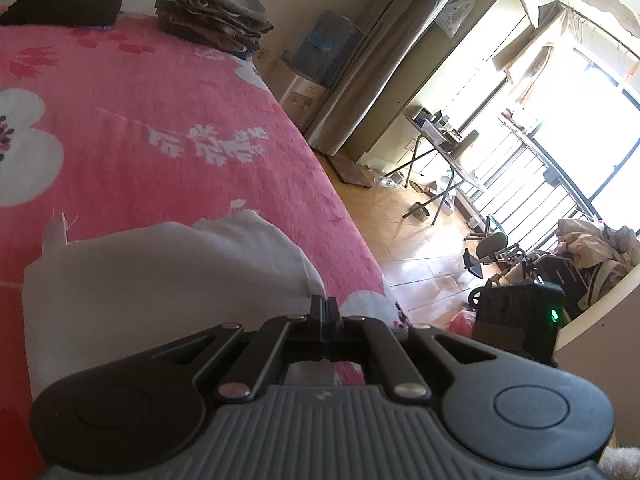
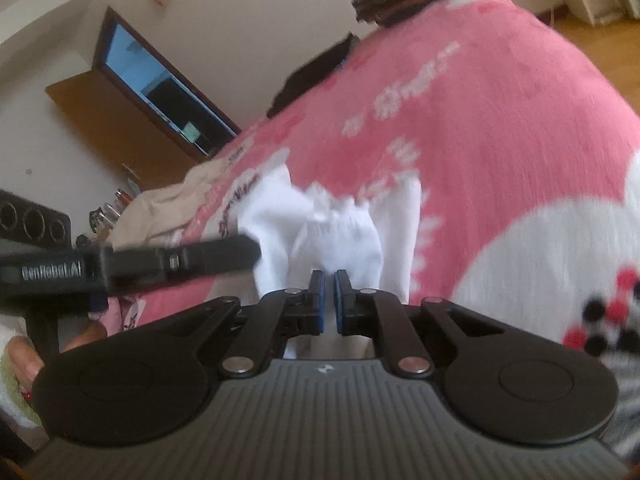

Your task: Fold clothes

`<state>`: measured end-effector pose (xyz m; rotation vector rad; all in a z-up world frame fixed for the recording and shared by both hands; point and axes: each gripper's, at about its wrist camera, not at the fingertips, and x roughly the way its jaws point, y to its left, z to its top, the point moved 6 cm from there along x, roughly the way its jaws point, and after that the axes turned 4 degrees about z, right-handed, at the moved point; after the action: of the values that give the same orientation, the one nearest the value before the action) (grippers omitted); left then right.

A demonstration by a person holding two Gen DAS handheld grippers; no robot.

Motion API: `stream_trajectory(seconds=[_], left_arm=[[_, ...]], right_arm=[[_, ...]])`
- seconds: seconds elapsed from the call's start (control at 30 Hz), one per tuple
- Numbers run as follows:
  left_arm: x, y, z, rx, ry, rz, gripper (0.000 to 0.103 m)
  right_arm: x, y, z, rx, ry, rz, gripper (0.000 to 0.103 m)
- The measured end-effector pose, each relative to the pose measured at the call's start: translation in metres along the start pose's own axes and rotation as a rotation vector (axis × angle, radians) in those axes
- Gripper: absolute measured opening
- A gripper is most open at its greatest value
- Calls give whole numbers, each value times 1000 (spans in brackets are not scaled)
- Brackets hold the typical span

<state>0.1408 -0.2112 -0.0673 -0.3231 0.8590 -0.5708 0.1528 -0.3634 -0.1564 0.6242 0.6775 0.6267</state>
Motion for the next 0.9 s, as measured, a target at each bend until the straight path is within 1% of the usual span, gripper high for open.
stream_trajectory(seconds=[0.1, 0.17, 0.3, 0.37, 0.43, 0.47, 0.5, 0.53, 0.57, 0.6, 0.63, 0.67, 0.7, 0.77, 0.83, 0.9], left_arm=[[1, 0, -2, 8, 5, -1, 1], [4, 1, -3, 6, 13, 1, 1], [15, 5, -6, -1, 34, 13, 1], [24, 6, -9, -2, 47, 18, 2], [34, 8, -13, 0, 64, 26, 2], [39, 9, -15, -1, 76, 32, 2], [45, 11, -17, -5, 91, 41, 2], [51, 13, -19, -9, 106, 48, 2], [54, 15, -20, -17, 117, 52, 3], [55, 17, -21, -27, 121, 52, 3], [55, 18, -20, -37, 122, 47, 4], [55, 19, -20, -45, 124, 41, 5], [55, 20, -19, -52, 127, 35, 8], [55, 22, -18, -66, 133, 22, 9], [56, 24, -17, -85, 141, 10, 9], [58, 26, -16, -103, 147, -1, 10]], right_arm=[[10, -7, 10, 6, 16, 23, 6], [18, -15, 13, 53, 50, 58, 5], [28, -38, 20, 247, 91, 144, 1], [26, -45, 21, 343, 82, 179, 3], [21, -54, 21, 453, 45, 221, 4], [17, -58, 20, 507, 15, 255, 8], [13, -61, 20, 561, -16, 290, 17], [9, -65, 19, 615, -48, 325, 22], [1, -65, 20, 631, -74, 325, 28], [-8, -64, 20, 639, -100, 316, 31], [-17, -64, 20, 647, -125, 308, 32], [-28, -57, 19, 603, -137, 278, 32], [-39, -44, 16, 532, -122, 239, 32], [-61, -16, 9, 381, -83, 159, 32], [-71, -11, -1, 384, -80, 147, 31], [-79, -9, -13, 401, -81, 141, 27]])
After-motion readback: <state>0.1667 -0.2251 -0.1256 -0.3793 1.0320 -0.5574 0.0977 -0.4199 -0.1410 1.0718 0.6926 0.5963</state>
